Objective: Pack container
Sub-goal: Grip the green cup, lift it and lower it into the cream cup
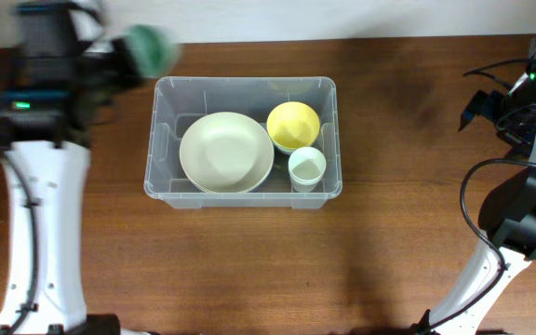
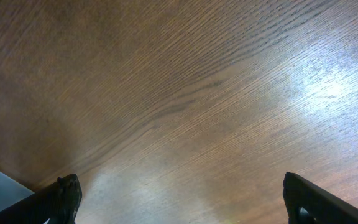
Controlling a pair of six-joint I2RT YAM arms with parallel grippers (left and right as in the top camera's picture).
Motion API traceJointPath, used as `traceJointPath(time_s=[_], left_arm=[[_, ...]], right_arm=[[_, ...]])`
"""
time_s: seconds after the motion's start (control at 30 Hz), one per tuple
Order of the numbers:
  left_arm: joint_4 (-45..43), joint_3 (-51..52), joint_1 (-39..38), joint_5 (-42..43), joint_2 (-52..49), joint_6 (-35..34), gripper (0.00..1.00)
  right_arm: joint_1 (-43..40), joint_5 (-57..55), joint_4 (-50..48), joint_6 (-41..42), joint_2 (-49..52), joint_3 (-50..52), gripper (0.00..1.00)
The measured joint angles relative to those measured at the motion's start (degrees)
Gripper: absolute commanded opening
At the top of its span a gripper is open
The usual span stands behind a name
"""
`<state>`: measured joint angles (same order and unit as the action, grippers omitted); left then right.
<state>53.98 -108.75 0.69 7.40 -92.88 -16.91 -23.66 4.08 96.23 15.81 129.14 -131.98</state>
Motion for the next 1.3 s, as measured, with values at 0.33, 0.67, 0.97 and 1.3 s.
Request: traceJointPath(time_s=[0.33,0.67,0.97,1.3], left_arm=[[2.14,0.0,-27.41,0.76,-6.01,7.98,0.01],[5.55,0.07,-32.44,-0.28,-16.83,9.86,0.01],[9.42,0.11,-32.46,-0.04,-18.32,10.05,0.01],[10.05,0.11,-32.46,2.14,-18.95,11.65,0.02]], right_arm=[[0.0,0.02,0.0,0.02,0.0,0.0,0.99],[0.0,0.0,0.0,0.04,0.0,0.0,0.99],[0.0,0.0,0.0,0.0,0.0,0.0,0.99],[0.0,0.0,0.0,0.0,0.0,0.0,0.99]])
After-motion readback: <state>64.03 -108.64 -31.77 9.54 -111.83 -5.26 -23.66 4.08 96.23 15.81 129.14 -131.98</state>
